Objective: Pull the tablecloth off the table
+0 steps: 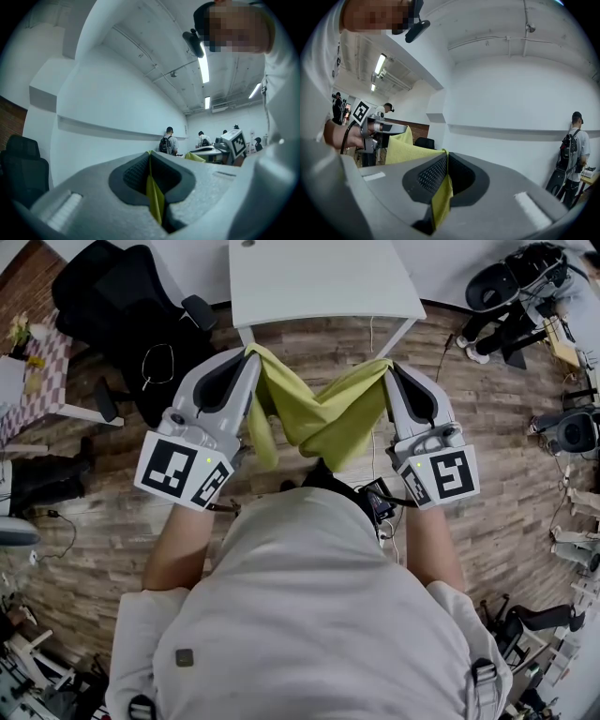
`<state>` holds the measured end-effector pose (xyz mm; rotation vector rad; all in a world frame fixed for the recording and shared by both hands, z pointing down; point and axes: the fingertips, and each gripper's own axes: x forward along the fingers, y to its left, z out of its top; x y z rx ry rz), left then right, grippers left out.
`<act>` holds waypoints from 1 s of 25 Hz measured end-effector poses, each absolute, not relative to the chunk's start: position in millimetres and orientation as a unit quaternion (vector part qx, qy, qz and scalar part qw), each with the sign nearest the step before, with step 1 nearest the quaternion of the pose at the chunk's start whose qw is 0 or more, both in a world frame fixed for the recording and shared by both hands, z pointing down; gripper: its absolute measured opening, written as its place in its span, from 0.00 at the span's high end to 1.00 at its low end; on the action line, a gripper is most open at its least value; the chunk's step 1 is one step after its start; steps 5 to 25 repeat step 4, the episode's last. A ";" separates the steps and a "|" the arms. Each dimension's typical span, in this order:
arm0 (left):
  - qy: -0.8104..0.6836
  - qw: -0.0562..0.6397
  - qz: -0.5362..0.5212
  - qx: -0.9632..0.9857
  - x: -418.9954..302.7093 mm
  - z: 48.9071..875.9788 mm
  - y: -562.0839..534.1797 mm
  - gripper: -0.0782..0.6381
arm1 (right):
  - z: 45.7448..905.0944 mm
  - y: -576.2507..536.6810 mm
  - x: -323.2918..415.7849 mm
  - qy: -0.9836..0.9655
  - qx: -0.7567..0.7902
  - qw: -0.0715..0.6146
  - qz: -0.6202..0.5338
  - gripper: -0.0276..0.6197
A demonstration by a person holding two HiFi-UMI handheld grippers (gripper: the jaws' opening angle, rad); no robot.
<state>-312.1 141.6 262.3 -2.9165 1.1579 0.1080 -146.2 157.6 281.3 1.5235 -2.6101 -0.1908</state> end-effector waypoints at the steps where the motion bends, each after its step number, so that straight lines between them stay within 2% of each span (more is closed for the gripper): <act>1: 0.369 0.001 0.034 -0.929 -312.2 261.9 141.7 0.88 | 280.9 157.6 -146.0 -0.861 0.502 0.057 -0.063 0.93; 25: 0.370 0.001 0.034 -0.928 -311.7 260.7 141.7 0.88 | 279.1 157.0 -145.8 -0.861 0.501 0.057 -0.064 0.93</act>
